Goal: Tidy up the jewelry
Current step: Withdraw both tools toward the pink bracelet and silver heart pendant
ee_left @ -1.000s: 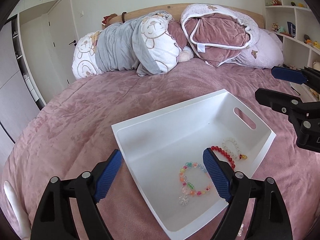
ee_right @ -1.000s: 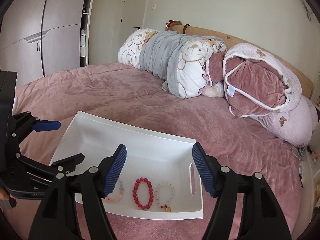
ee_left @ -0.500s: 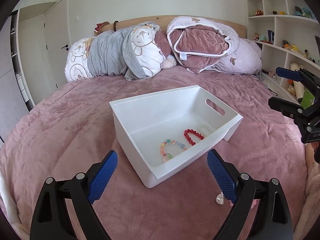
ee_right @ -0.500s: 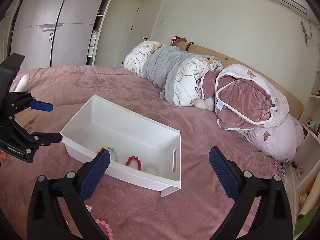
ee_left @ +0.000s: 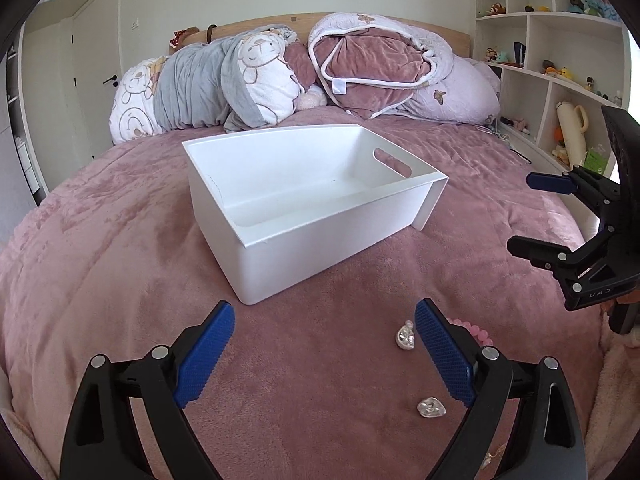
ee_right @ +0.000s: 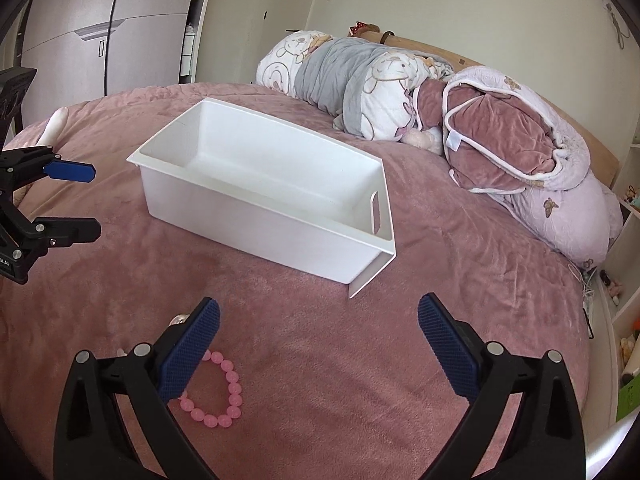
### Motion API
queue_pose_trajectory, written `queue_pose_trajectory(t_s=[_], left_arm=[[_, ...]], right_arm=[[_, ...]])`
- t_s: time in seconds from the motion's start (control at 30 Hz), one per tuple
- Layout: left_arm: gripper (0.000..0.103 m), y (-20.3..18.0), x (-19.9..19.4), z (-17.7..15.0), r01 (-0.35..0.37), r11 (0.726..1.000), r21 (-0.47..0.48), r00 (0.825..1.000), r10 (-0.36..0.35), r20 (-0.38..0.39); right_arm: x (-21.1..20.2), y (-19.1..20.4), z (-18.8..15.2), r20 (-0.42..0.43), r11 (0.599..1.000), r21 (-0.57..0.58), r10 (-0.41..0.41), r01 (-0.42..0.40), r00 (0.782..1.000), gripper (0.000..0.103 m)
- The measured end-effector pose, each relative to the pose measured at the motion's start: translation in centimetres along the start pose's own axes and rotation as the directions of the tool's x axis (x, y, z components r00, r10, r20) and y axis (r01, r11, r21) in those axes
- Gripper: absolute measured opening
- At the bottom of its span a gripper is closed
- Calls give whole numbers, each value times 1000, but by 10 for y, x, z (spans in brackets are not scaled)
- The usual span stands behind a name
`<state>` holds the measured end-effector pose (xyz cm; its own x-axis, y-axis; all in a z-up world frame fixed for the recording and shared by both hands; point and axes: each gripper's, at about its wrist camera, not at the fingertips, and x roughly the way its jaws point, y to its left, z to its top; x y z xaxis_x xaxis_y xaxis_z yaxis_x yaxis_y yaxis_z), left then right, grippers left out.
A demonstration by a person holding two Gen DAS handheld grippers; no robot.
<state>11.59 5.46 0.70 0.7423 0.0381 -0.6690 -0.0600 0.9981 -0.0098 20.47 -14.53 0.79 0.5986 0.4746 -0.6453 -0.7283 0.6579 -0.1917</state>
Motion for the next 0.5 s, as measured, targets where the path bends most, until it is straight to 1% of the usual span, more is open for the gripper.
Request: queue_pose_trajectory(t_s=[0.07,0.1,0.17,0.27,0.37,0.5], left_arm=[[93,-5,5,-8,40,999,7,999,-40,-16],[94,-6,8,-11,67,998,11,997,-66,-26],[94,-10,14,-21,117,993,7,992,-117,-49],[94,-18,24,-37,181,983,14,979,-179,-97],[94,-26,32,-47,210,978,14,970,-207,-125],[94,-32,42,-58,274,960,-62,944,-281,-172]], right_arm=[[0,3,-9,19,1000,8,3,-4,1000,98],[0,5,-15,35,1000,10,17,-17,999,98],[3,8,-26,36,999,15,42,-42,998,98],[15,15,-40,-12,997,14,74,-74,997,95],[28,19,-52,-62,996,25,85,-84,994,88],[42,24,-60,-97,996,47,86,-82,992,88]])
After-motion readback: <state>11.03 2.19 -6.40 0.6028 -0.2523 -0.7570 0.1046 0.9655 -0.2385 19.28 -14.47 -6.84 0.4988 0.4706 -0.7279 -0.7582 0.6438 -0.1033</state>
